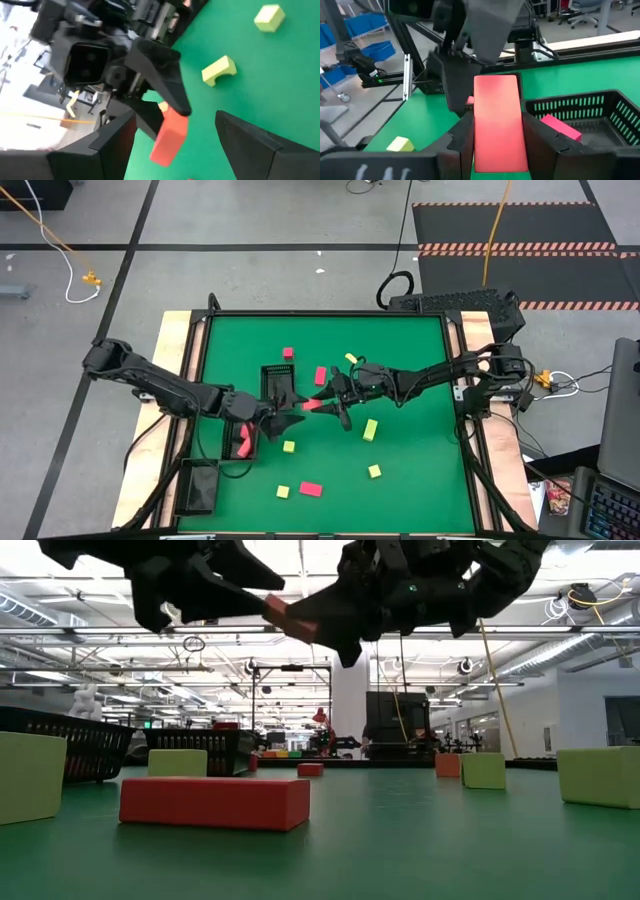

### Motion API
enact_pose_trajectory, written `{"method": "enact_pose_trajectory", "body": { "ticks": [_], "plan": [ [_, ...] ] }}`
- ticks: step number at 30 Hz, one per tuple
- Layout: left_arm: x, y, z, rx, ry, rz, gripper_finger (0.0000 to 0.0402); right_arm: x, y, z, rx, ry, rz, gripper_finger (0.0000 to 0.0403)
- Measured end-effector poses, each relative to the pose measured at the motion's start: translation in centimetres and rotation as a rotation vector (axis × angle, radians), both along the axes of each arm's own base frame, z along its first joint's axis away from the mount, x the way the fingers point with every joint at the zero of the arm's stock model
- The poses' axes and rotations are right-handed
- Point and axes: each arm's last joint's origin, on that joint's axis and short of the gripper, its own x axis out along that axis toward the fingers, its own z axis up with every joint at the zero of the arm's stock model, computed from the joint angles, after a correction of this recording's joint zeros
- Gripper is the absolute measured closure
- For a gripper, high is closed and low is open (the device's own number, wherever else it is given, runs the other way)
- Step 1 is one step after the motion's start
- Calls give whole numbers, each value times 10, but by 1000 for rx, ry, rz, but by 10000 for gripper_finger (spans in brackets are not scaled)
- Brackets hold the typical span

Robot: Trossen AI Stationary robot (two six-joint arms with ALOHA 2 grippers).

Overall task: Sort & place blocks by color
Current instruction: Put the orange block into the middle black bin

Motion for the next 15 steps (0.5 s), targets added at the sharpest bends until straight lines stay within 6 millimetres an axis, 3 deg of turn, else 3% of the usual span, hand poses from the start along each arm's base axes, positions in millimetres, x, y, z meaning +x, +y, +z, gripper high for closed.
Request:
{"method": "enact_pose_trajectory", "body": {
  "ticks": [6, 15],
  "plan": [
    [10, 1, -5, 129, -28, -26, 175, 0, 0, 2, 12, -16, 0, 285],
    [12, 2, -3, 142, -57, -34, 302, 0, 1, 3, 36, -17, 20, 285]
  ]
}}
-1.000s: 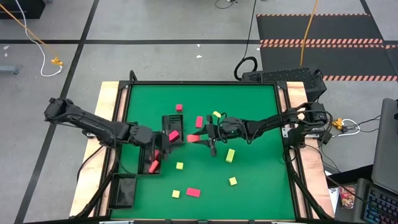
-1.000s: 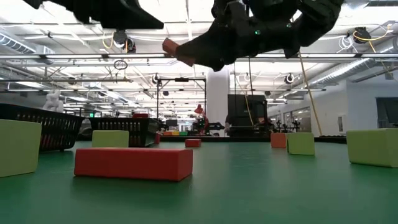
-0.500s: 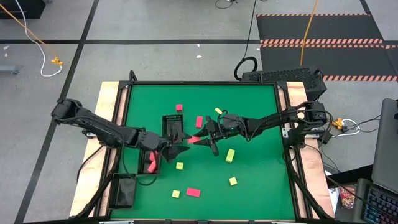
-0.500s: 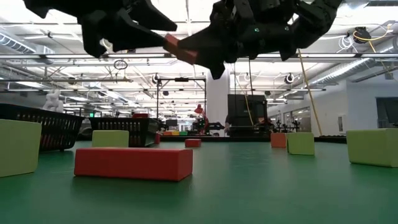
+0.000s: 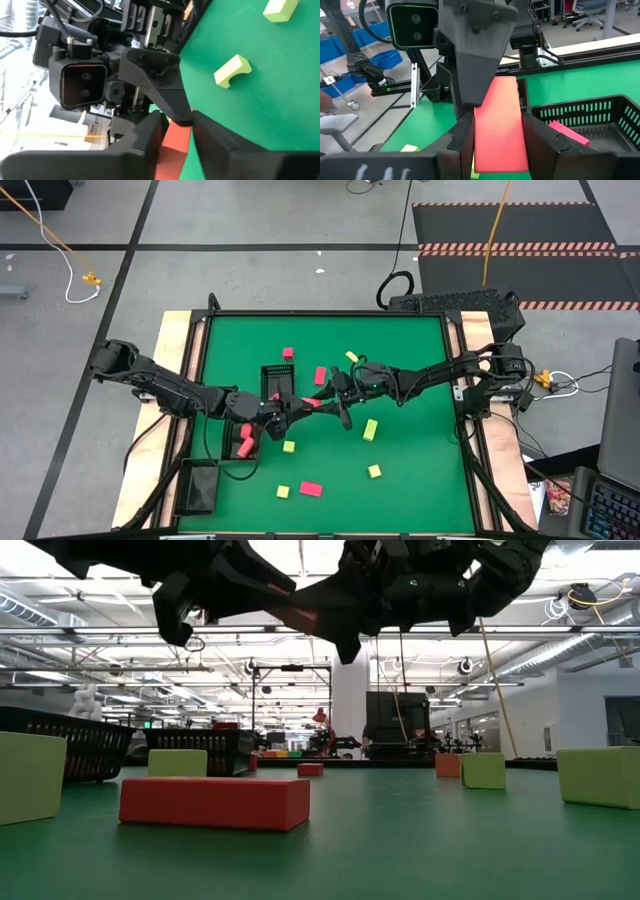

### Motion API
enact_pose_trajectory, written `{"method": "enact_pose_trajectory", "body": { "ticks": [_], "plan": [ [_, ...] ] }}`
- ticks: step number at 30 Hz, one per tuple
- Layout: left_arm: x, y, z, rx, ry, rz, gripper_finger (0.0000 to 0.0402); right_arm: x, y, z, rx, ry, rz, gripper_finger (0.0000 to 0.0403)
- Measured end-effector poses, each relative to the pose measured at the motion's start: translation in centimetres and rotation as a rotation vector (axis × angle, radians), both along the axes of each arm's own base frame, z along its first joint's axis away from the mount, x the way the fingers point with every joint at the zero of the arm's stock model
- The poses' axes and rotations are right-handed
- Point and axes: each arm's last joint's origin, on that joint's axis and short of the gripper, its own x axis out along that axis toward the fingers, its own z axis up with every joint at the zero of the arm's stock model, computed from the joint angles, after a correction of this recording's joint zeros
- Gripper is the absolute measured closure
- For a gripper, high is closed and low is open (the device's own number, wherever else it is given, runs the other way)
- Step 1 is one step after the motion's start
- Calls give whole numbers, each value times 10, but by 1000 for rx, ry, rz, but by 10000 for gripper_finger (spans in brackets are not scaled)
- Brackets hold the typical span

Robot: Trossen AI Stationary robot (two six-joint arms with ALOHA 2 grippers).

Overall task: Sort & place blocks by color
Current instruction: Put the orange block into the middle black bin

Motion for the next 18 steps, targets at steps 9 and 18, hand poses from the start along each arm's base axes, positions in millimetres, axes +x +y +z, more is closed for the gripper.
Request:
{"method": "enact_pose_trajectory", "body": {
  "ticks": [9, 18],
  "plan": [
    [0, 0, -2, -1, 13, 2, 348, 0, 0, 0, 27, 9, -8, 260],
    [-1, 1, -1, -31, 5, 30, 348, 0, -2, 0, 14, 9, -63, 157]
  ]
}}
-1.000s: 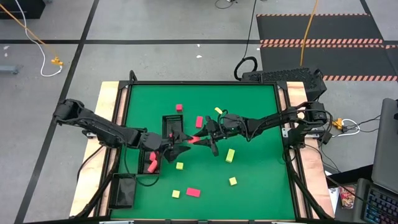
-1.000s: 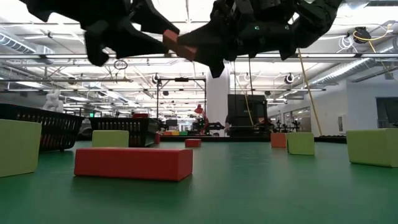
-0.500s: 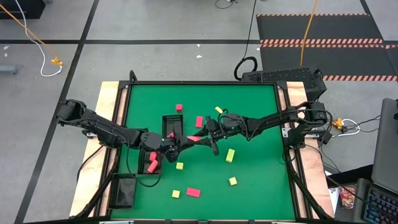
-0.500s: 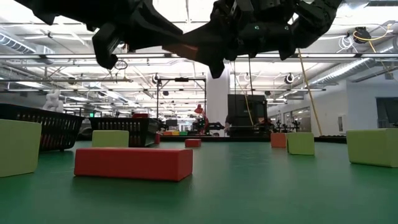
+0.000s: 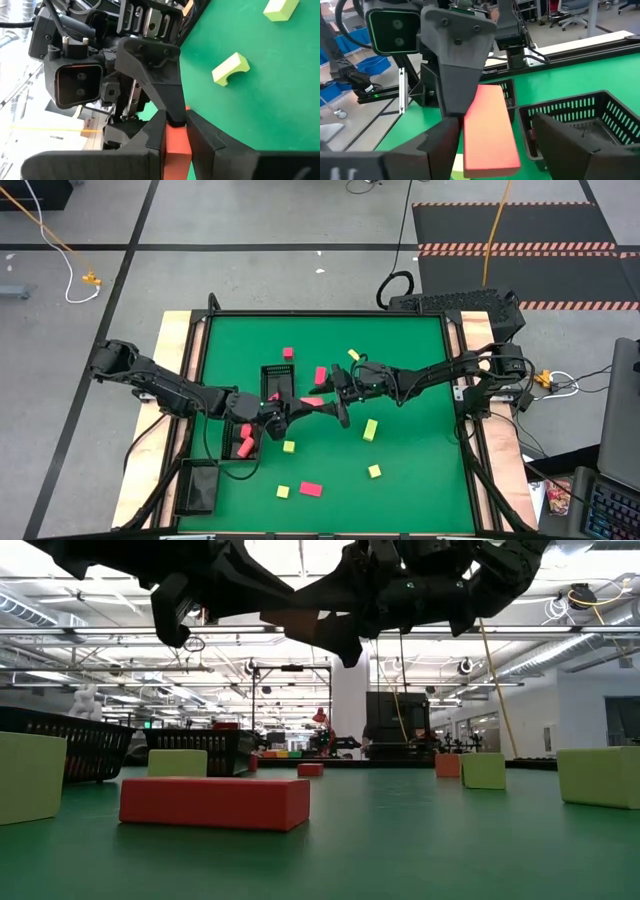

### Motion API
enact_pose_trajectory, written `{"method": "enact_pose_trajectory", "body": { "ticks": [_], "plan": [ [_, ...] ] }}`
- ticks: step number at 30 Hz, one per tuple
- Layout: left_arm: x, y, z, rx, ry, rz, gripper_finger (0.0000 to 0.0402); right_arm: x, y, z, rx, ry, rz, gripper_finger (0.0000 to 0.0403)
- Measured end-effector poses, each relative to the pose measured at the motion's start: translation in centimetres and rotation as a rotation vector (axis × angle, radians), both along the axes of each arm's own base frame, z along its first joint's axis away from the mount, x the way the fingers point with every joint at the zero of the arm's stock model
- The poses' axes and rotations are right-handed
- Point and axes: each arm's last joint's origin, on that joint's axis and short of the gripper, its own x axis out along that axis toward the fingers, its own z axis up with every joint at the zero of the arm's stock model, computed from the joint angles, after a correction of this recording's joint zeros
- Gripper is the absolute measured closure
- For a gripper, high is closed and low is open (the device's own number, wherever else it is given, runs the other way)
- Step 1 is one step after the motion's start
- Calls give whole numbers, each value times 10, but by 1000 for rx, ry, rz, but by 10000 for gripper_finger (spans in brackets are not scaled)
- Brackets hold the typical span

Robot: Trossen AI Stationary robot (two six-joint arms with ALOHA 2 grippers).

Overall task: Sort & place blocks by color
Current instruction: Put the orange block into the middle black bin

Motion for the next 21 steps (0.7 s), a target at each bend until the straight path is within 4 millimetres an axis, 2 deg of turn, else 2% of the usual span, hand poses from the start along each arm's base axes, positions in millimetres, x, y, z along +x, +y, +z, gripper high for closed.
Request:
{"method": "enact_pose_trajectory", "body": {
  "ticks": [10, 16, 21],
  "plan": [
    [-7, -8, 8, 23, -27, 82, 348, -1, 1, -4, -6, 40, 13, 163],
    [-22, -13, 17, -31, -15, 140, 348, -2, 1, -8, -5, 83, 11, 163],
    [-38, -16, 26, -143, -18, 175, 348, -2, 1, -9, -5, 92, 12, 163]
  ]
}}
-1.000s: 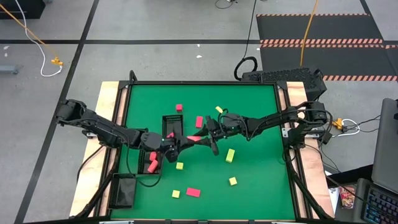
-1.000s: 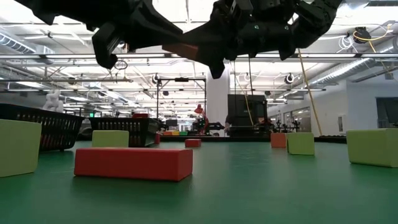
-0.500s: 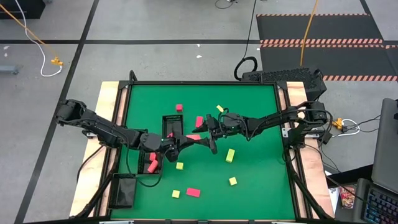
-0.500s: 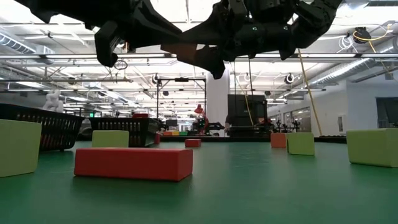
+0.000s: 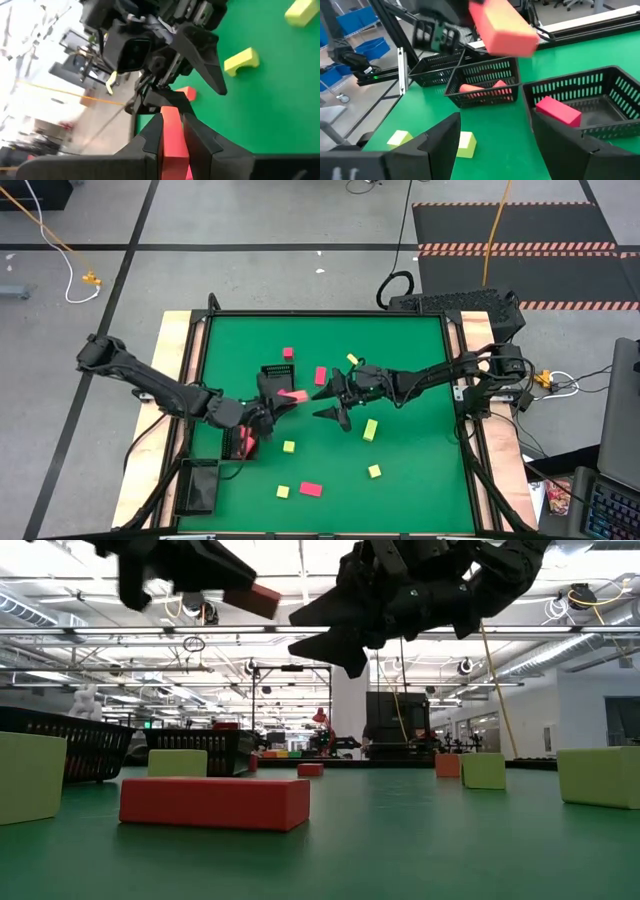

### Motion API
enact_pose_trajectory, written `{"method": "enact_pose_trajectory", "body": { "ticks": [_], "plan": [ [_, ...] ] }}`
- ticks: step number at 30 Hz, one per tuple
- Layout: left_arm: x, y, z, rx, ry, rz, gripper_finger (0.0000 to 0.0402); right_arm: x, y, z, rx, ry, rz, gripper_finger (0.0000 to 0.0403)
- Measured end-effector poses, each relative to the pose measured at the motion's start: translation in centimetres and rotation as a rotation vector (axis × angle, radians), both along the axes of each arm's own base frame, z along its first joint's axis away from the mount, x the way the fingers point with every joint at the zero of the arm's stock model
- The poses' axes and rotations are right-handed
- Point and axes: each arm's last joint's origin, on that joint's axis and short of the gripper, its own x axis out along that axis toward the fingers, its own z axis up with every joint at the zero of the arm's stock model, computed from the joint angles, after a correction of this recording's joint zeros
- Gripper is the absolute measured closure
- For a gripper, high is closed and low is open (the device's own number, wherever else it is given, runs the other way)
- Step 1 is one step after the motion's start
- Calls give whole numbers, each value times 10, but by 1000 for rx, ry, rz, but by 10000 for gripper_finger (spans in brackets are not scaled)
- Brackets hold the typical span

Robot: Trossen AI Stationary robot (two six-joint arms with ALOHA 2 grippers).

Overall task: Sort & place blocks by color
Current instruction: Put the orange block into the middle black bin

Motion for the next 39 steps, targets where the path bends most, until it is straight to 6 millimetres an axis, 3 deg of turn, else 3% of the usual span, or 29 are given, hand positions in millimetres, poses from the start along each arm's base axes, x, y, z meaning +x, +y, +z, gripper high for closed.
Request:
{"method": "enact_pose_trajectory", "body": {
  "ticks": [10, 21, 28, 34, 39],
  "plan": [
    [-33, -2, 15, -312, -23, 33, 348, 0, 0, 0, 0, 1, -2, 163],
    [-69, -5, 22, -544, 10, 29, 348, 0, -1, 0, 0, 4, -4, 163],
    [-90, -5, 14, -699, 144, 47, 348, 0, -3, -1, 0, 10, -11, 163],
    [-105, -2, -3, -1014, 375, 231, 331, -1, -4, -3, 0, 39, -13, 163],
    [-111, -1, -11, -1112, 484, 341, 340, -1, -4, -3, 0, 39, -13, 163]
  ]
}}
